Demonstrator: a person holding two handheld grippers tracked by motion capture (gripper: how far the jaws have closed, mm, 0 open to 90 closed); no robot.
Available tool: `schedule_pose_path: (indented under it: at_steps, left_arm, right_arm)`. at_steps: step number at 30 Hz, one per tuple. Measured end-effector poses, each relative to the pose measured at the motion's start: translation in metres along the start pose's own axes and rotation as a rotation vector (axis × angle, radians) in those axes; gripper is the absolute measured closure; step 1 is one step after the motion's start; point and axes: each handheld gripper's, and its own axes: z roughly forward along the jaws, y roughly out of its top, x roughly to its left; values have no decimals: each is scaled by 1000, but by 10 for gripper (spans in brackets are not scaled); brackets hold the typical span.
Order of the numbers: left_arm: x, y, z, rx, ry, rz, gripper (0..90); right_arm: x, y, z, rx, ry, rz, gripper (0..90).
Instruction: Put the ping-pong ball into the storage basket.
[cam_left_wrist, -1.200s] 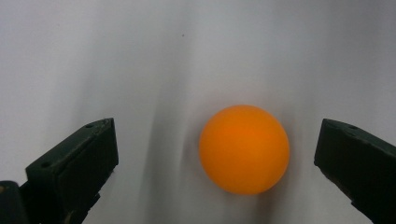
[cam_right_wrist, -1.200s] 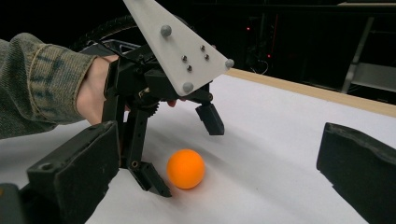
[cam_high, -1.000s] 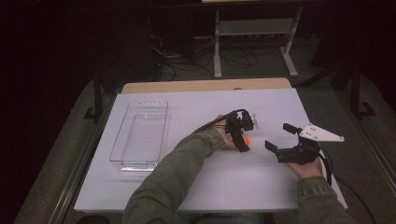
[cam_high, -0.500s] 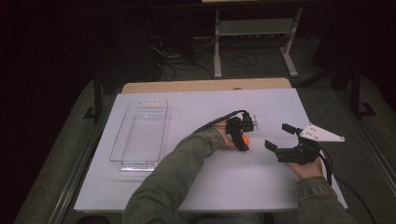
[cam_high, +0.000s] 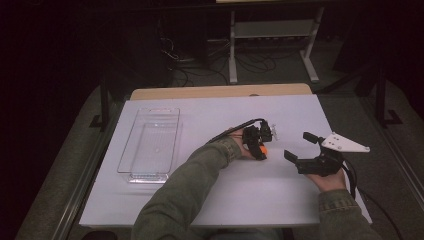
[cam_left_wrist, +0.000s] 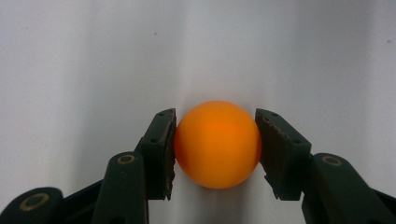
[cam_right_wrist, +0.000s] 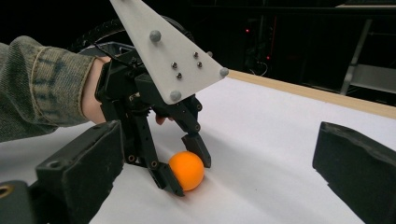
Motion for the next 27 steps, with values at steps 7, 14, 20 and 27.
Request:
schedule_pose_path:
  at_steps: [7, 14, 20, 27]
  left_arm:
    - [0, 0, 0, 4, 3, 4, 506]
    - [-1, 0, 0, 0, 3, 10, 507]
    - [-1, 0, -2, 4, 4, 14, 507]
    - [-2, 0, -14, -11, 16, 19, 507]
  right_arm:
    - [0, 0, -1, -11, -16, 7, 0]
    - [-1, 0, -1, -14, -25, 10, 0]
    - [-1, 0, -2, -16, -25, 13, 0]
    - [-1, 0, -1, -13, -22, 11, 0]
